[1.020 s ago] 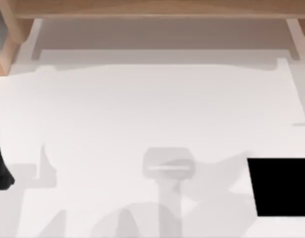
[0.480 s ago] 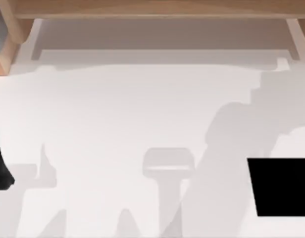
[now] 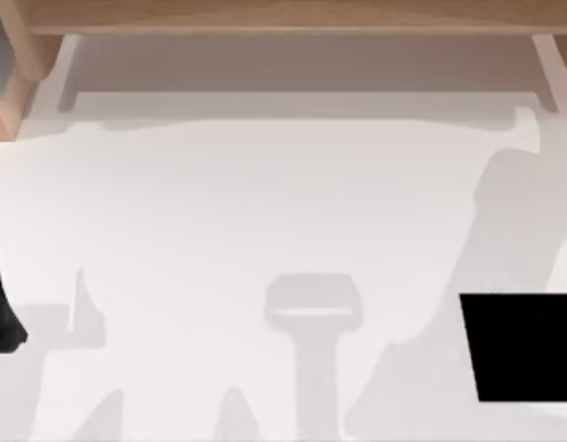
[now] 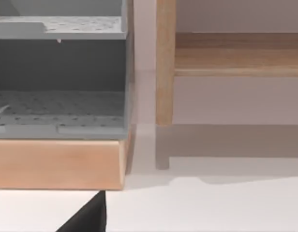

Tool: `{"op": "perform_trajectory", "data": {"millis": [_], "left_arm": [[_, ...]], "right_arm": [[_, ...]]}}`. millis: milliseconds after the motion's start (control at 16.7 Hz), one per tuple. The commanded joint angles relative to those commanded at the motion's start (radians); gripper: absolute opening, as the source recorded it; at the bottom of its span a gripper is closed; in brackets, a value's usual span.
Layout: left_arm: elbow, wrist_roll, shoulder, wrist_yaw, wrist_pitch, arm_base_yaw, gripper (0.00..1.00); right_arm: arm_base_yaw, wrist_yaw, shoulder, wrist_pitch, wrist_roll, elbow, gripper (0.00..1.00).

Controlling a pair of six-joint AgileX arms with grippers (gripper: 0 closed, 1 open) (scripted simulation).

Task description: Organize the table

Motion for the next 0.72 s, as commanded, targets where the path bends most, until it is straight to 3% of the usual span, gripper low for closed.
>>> {"op": "perform_trajectory", "data": {"millis": [720], "left_arm": [[0.0,0.0,0.0,0.0,0.0,0.0,1.0]], "right_arm": [[-0.005,-0.001,-0.008,0.018,-0.005,-0.026,1.0]]}}
